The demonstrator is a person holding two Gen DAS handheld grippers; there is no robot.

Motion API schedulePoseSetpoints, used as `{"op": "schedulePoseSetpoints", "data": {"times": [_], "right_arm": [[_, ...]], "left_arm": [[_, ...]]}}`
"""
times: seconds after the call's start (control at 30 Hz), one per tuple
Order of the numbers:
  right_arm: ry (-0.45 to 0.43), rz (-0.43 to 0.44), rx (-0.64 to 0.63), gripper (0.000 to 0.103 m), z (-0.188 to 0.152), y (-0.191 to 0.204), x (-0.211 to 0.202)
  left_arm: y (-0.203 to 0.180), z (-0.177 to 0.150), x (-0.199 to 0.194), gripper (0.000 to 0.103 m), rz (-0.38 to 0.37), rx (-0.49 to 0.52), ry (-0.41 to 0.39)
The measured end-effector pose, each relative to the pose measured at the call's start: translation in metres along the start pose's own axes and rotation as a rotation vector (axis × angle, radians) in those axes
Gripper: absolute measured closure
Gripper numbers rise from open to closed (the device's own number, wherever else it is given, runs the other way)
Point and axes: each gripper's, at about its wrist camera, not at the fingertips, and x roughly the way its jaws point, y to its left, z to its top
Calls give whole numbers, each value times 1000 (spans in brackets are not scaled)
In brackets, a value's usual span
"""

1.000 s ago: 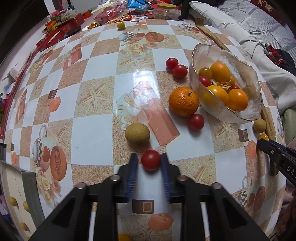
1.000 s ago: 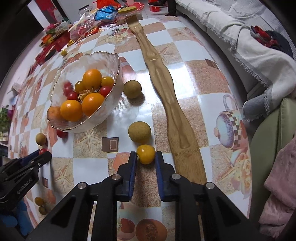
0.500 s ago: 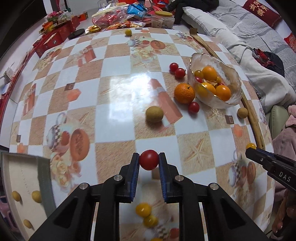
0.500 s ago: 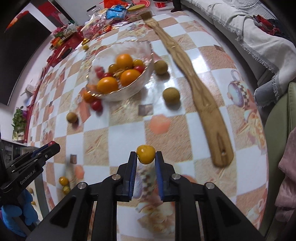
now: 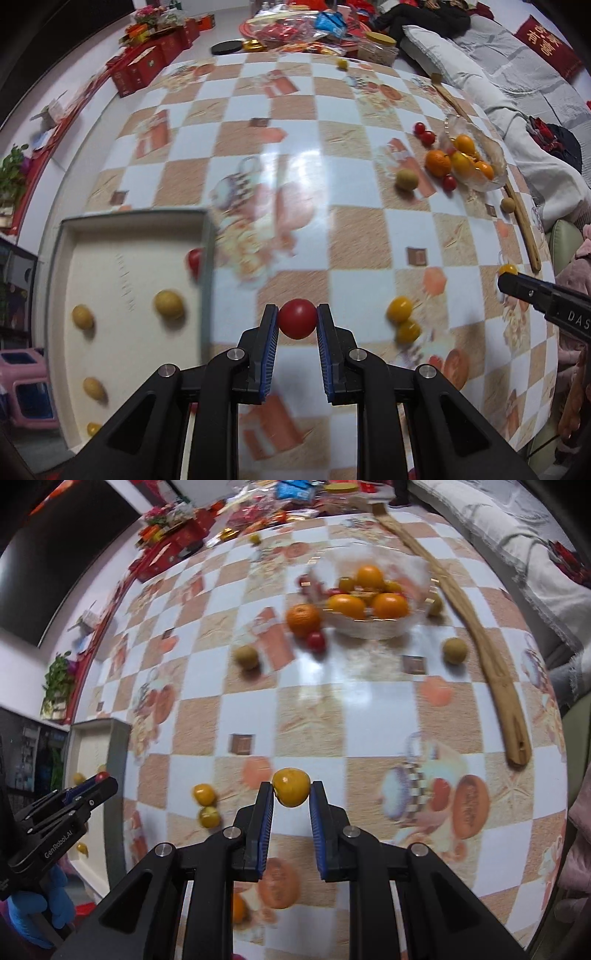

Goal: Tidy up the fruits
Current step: 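Carry both tomatoes over the cream tray and open both tools to drop them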

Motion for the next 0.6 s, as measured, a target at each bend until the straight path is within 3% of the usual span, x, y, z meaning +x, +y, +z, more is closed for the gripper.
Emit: {"op": "schedulePoseSetpoints", "data": {"times": [0.3, 0.6], "right_arm": [[42, 79, -168, 81, -2, 107, 15], [130, 161, -325, 81, -5, 213, 52]], "left_arm": [[83, -46, -16, 81, 74, -122, 23], [146, -91, -5, 81, 134, -231, 79]]}}
